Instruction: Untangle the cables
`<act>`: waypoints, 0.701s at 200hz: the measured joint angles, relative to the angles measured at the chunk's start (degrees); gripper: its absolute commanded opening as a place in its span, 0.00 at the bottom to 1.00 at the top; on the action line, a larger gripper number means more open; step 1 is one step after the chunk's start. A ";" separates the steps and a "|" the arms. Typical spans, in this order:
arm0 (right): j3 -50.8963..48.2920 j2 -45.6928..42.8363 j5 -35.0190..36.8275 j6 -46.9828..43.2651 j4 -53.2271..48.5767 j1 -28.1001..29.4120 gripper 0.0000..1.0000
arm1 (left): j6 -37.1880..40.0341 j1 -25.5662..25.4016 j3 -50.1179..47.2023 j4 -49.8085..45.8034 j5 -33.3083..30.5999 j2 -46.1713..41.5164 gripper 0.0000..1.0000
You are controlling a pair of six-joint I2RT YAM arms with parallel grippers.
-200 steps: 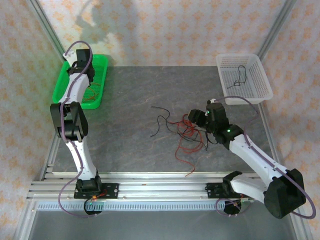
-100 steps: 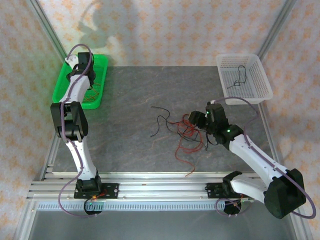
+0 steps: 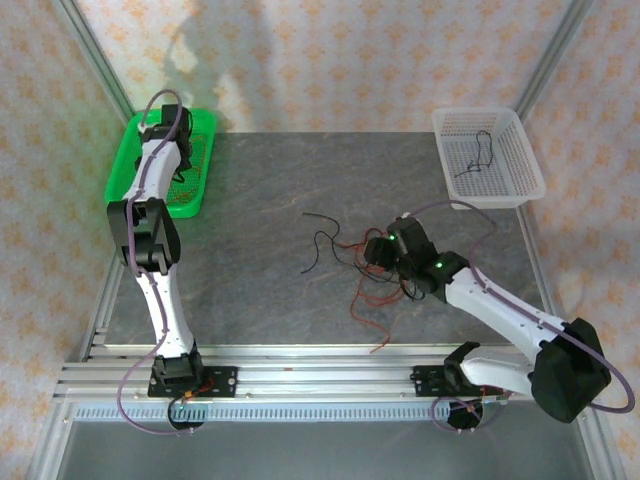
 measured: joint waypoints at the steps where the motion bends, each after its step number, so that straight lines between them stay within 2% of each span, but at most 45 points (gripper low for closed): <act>1: 0.00 0.00 0.04 0.00 -0.02 0.04 0.64 | 0.00 0.00 -0.02 -0.09 0.11 0.00 0.76; 70: -0.07 -1.18 1.22 1.07 -2.21 2.38 0.63 | 0.44 -1.53 -0.35 0.04 8.57 -6.40 0.76; 113: -0.15 -1.14 2.43 4.63 -4.74 11.54 0.57 | 0.59 -6.12 -0.20 1.20 13.57 -11.69 0.76; 140: -0.22 2.12 3.21 7.93 -5.46 17.97 0.54 | 0.50 -9.68 -0.20 1.38 15.96 -14.38 0.76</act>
